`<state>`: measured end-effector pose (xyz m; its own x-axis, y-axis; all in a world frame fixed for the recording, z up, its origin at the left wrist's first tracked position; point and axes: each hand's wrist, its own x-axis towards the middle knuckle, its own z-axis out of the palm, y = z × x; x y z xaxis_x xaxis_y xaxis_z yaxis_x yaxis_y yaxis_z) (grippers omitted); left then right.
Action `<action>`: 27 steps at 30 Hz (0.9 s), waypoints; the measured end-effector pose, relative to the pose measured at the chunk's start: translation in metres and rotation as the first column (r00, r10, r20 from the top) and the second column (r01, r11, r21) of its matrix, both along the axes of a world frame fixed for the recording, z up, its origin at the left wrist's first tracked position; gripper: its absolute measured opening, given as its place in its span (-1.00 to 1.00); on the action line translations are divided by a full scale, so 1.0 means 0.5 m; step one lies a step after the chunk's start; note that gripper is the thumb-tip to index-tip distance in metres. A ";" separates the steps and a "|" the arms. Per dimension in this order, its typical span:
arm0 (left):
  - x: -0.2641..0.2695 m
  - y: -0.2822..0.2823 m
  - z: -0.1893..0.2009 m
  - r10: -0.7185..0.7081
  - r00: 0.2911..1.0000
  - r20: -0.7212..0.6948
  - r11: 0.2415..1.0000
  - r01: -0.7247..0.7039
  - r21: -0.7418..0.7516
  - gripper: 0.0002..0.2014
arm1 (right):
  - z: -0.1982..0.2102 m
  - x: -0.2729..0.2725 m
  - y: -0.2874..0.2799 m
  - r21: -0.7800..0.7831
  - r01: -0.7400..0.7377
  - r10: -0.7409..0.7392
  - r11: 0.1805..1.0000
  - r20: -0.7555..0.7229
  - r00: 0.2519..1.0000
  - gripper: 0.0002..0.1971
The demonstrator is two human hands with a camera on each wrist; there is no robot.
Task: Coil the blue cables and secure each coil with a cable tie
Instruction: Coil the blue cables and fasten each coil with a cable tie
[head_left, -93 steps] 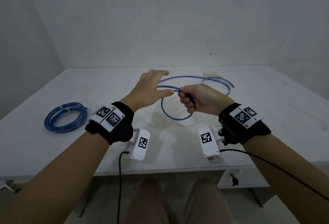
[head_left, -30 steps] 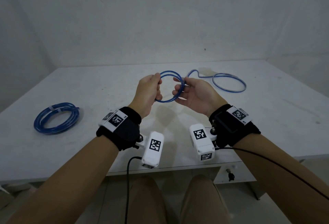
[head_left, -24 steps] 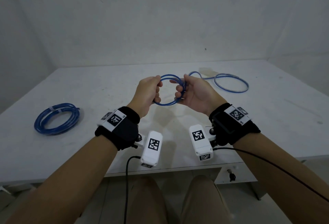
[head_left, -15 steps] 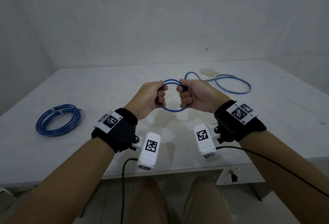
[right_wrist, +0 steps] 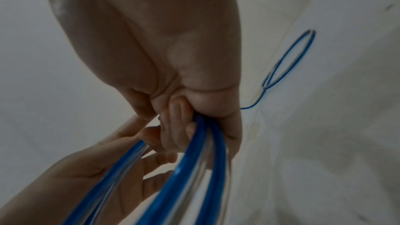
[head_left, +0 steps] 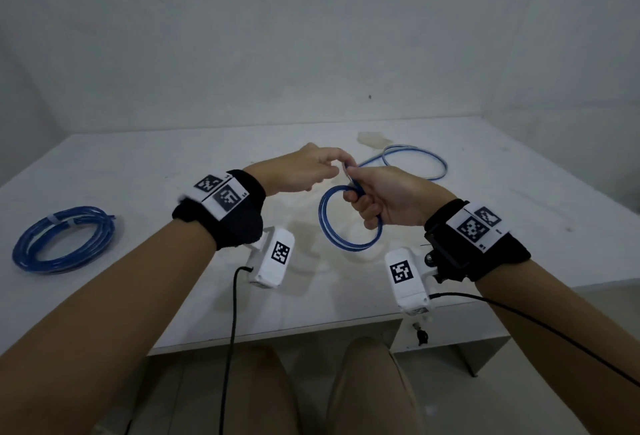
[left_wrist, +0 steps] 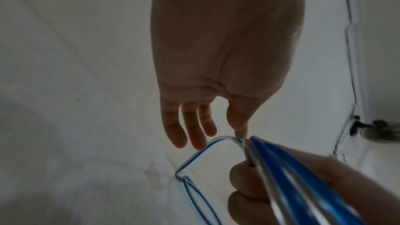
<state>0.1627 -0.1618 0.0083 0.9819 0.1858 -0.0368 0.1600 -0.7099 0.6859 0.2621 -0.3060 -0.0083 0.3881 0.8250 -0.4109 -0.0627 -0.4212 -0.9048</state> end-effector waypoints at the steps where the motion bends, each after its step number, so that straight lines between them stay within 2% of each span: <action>1: 0.007 0.000 -0.003 0.007 1.000 -0.003 0.997 -0.007 0.075 -0.70 | -0.004 0.003 -0.005 -0.004 0.021 -0.021 1.000 0.022 1.000 -0.54; 4: 0.019 0.006 -0.016 0.067 0.997 0.038 0.955 -0.075 0.286 -0.80 | -0.016 0.013 -0.015 -0.001 0.104 -0.103 0.995 0.123 0.987 -0.57; 7: 0.016 0.013 -0.027 0.030 0.991 0.134 0.903 -0.084 0.421 -0.77 | -0.025 0.023 -0.014 0.035 0.187 -0.190 0.982 0.174 0.966 -0.59; 9: 0.009 0.016 -0.030 -0.007 0.983 0.181 0.863 -0.086 0.497 -0.75 | -0.026 0.028 -0.008 0.070 0.226 -0.234 0.972 0.152 0.960 -0.60; 12: -0.005 0.021 -0.038 0.053 0.972 0.229 0.831 -0.170 0.529 -0.73 | -0.020 0.031 0.006 0.168 0.290 -0.306 0.942 0.078 0.949 -0.62; 16: -0.016 0.027 -0.051 0.135 0.929 0.345 0.873 -0.276 0.401 -0.72 | -0.010 0.026 0.031 0.324 0.408 -0.398 0.853 -0.101 0.912 -0.64; 20: -0.021 0.032 -0.052 0.310 0.872 0.379 0.932 -0.357 0.058 -0.68 | -0.008 0.014 0.055 0.397 0.483 -0.376 0.781 -0.319 0.870 -0.67; 22: -0.025 0.034 -0.052 0.382 0.865 0.325 0.923 -0.373 -0.094 -0.63 | -0.007 0.007 0.064 0.421 0.497 -0.341 0.759 -0.394 0.854 -0.67; 25: -0.030 0.037 -0.059 0.416 0.873 0.255 0.896 -0.346 -0.279 -0.64 | -0.005 -0.003 0.072 0.429 0.513 -0.307 0.743 -0.462 0.832 -0.68; 27: -0.033 0.037 -0.059 0.437 0.869 0.231 0.852 -0.318 -0.416 -0.65 | -0.005 -0.009 0.076 0.421 0.517 -0.294 0.745 -0.488 0.822 -0.69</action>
<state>0.1462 -0.1433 -0.0212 0.8082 0.5772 0.1170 0.1056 -0.3375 0.9354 0.2576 -0.2681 -0.0110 0.6469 0.7465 -0.1558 -0.4859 0.2460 -0.8387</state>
